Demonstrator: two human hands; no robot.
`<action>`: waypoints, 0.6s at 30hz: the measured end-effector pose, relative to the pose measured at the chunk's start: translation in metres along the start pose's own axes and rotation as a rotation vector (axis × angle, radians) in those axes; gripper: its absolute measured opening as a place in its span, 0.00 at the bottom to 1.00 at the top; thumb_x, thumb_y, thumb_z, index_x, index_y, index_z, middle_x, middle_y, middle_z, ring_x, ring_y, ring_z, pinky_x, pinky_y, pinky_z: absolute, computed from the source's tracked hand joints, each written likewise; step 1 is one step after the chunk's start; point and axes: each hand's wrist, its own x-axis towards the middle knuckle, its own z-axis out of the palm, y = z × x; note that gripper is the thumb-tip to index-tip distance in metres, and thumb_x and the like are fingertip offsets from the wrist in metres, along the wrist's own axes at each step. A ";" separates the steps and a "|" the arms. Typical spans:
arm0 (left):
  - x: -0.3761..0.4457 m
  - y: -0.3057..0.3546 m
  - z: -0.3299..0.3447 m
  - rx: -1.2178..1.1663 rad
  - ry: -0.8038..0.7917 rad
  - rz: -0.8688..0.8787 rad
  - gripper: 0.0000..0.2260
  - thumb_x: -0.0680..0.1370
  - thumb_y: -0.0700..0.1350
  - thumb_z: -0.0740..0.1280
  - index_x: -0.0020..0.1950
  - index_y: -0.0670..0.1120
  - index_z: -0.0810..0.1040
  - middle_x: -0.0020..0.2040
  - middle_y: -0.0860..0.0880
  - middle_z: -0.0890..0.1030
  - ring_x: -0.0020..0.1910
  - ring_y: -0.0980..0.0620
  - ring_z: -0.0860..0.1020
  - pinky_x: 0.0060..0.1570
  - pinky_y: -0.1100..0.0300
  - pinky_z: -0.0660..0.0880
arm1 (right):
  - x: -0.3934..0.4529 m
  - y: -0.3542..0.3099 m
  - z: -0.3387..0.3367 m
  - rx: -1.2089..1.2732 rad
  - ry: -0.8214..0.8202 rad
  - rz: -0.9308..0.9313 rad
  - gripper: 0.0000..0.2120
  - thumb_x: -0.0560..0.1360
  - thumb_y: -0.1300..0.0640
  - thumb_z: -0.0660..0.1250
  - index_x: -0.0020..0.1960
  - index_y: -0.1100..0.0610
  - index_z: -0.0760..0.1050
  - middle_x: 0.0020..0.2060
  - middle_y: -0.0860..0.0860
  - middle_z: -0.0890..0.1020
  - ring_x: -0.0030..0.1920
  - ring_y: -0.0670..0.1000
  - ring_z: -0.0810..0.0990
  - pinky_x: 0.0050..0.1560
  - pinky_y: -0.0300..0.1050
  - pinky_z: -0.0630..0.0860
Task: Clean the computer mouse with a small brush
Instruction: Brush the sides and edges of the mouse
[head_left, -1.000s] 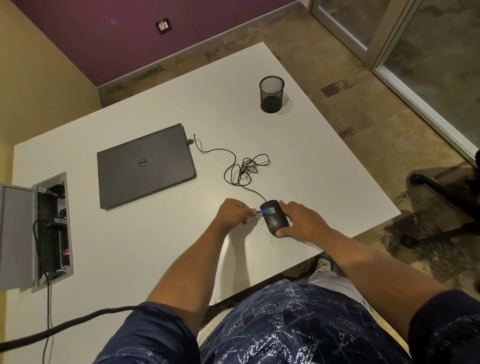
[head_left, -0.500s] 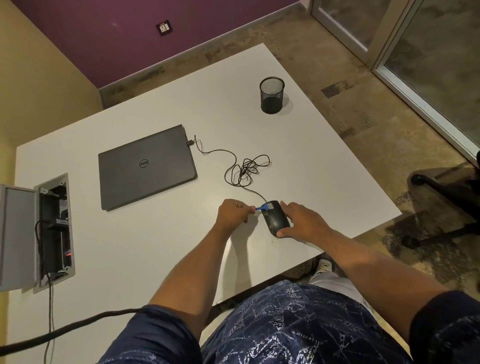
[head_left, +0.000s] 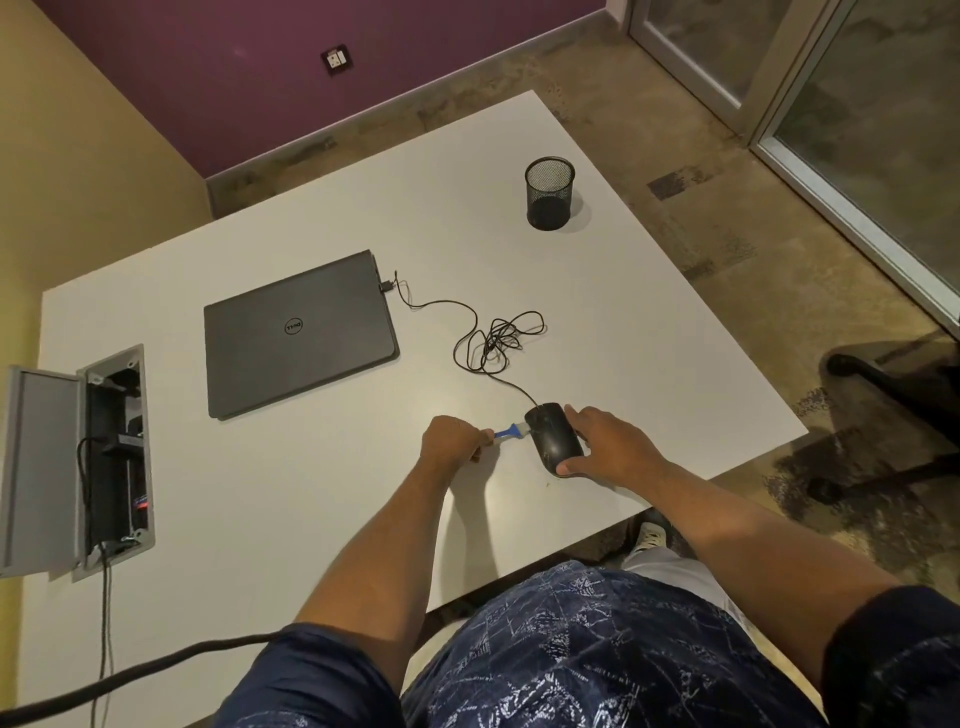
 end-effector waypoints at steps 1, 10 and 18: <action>0.002 -0.002 -0.002 0.001 0.028 -0.002 0.11 0.74 0.45 0.76 0.37 0.39 0.83 0.34 0.43 0.81 0.34 0.48 0.76 0.39 0.59 0.73 | 0.000 0.000 0.000 -0.002 -0.003 -0.001 0.49 0.67 0.36 0.74 0.81 0.50 0.56 0.62 0.50 0.77 0.58 0.51 0.76 0.52 0.46 0.75; -0.005 0.006 0.009 -0.184 -0.017 0.076 0.13 0.74 0.46 0.77 0.44 0.35 0.87 0.34 0.43 0.82 0.36 0.48 0.78 0.38 0.59 0.72 | 0.000 0.000 0.001 -0.016 0.001 -0.001 0.46 0.67 0.36 0.74 0.79 0.49 0.59 0.58 0.49 0.77 0.53 0.49 0.74 0.47 0.44 0.72; -0.002 0.011 0.008 -0.192 0.080 0.018 0.09 0.73 0.45 0.76 0.42 0.38 0.87 0.29 0.48 0.82 0.30 0.52 0.79 0.39 0.60 0.75 | 0.002 0.000 0.000 -0.024 -0.007 0.004 0.48 0.68 0.36 0.74 0.80 0.51 0.57 0.62 0.50 0.76 0.58 0.51 0.76 0.49 0.44 0.71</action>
